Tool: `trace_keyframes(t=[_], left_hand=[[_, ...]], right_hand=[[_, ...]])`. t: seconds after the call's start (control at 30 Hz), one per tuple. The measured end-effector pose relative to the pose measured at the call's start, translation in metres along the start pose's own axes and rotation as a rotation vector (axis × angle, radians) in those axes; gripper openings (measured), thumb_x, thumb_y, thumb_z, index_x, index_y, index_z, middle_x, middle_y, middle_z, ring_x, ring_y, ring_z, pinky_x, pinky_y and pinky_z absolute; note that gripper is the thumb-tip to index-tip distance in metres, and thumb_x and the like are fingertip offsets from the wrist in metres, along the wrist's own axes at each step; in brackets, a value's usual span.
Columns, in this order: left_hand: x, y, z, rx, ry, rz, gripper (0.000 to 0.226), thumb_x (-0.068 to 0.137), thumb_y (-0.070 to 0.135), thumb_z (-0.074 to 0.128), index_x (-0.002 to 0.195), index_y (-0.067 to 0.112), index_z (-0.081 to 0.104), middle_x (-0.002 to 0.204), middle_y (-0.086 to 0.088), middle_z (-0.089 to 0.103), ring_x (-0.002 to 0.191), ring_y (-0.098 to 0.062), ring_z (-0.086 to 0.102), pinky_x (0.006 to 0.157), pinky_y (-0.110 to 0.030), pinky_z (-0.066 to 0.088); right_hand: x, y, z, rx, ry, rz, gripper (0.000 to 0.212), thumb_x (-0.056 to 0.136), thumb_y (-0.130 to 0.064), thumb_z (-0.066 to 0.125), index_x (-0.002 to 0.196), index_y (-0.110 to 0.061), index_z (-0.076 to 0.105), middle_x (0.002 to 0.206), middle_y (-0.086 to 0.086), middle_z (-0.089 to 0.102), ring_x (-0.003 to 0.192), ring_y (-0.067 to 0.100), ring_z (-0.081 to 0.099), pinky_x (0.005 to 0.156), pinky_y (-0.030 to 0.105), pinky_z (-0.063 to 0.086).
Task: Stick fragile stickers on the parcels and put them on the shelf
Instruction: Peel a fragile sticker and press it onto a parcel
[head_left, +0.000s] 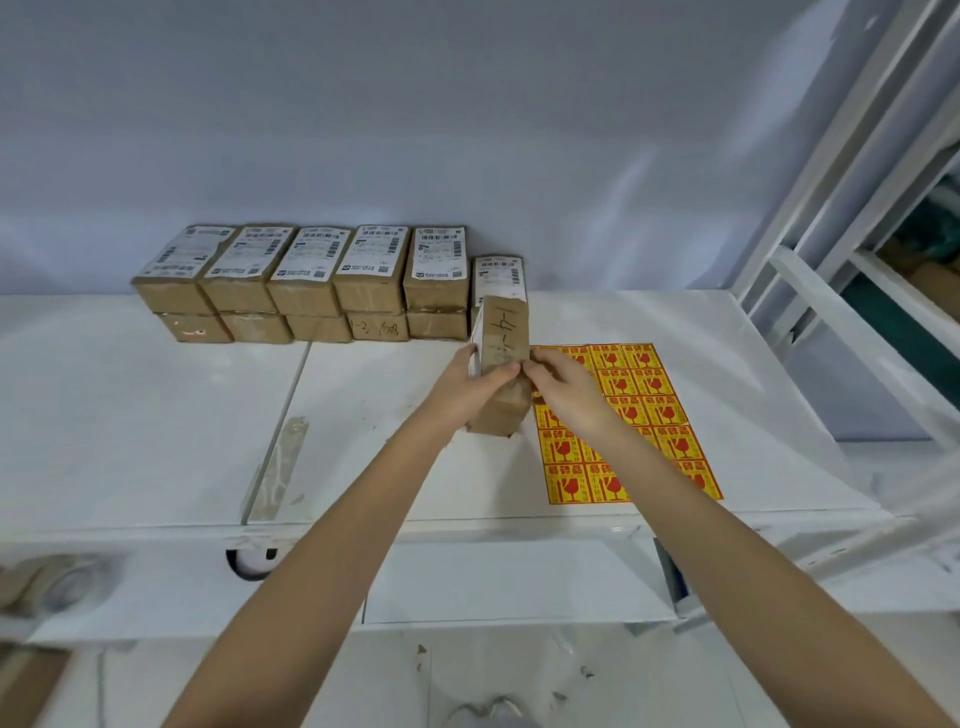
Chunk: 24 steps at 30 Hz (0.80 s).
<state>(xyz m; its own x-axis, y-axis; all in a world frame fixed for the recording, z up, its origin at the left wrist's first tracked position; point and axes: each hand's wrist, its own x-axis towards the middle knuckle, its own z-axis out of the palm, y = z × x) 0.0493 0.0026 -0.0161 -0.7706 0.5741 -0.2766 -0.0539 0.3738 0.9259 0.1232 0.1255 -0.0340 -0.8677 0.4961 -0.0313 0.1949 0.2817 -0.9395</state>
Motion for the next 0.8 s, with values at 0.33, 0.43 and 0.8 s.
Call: trace_keyframes(t=[0.33, 0.43, 0.8], left_hand=[[-0.030, -0.049, -0.020, 0.089, -0.017, -0.051, 0.057, 0.079, 0.054, 0.062, 0.130, 0.033, 0.046, 0.115, 0.006, 0.065, 0.101, -0.016, 0.064, 0.093, -0.040, 0.050], [-0.037, -0.053, -0.025, 0.081, -0.002, -0.060, 0.040, 0.087, 0.047, 0.058, 0.125, 0.035, 0.049, 0.113, 0.005, 0.066, 0.097, -0.012, 0.063, 0.085, -0.027, 0.049], [-0.052, -0.057, -0.029, 0.356, 0.115, 0.240, 0.055, 0.101, 0.032, 0.034, 0.151, 0.027, 0.013, 0.156, 0.008, 0.018, 0.142, -0.008, 0.019, 0.109, -0.023, 0.016]], right_hand=[[-0.035, 0.005, 0.037, 0.025, -0.115, 0.055, 0.017, 0.097, -0.020, 0.046, 0.109, -0.012, 0.057, 0.093, -0.006, 0.058, 0.090, 0.024, 0.063, 0.069, 0.032, 0.055], [-0.039, 0.004, 0.045, 0.021, -0.104, 0.054, 0.018, 0.097, -0.022, 0.047, 0.108, -0.012, 0.057, 0.091, -0.009, 0.057, 0.090, 0.025, 0.063, 0.076, 0.038, 0.054], [-0.060, 0.002, 0.060, -0.429, -0.201, -0.251, 0.055, 0.102, -0.035, 0.027, 0.151, -0.021, 0.006, 0.159, -0.010, -0.002, 0.144, 0.005, 0.009, 0.114, 0.026, 0.021]])
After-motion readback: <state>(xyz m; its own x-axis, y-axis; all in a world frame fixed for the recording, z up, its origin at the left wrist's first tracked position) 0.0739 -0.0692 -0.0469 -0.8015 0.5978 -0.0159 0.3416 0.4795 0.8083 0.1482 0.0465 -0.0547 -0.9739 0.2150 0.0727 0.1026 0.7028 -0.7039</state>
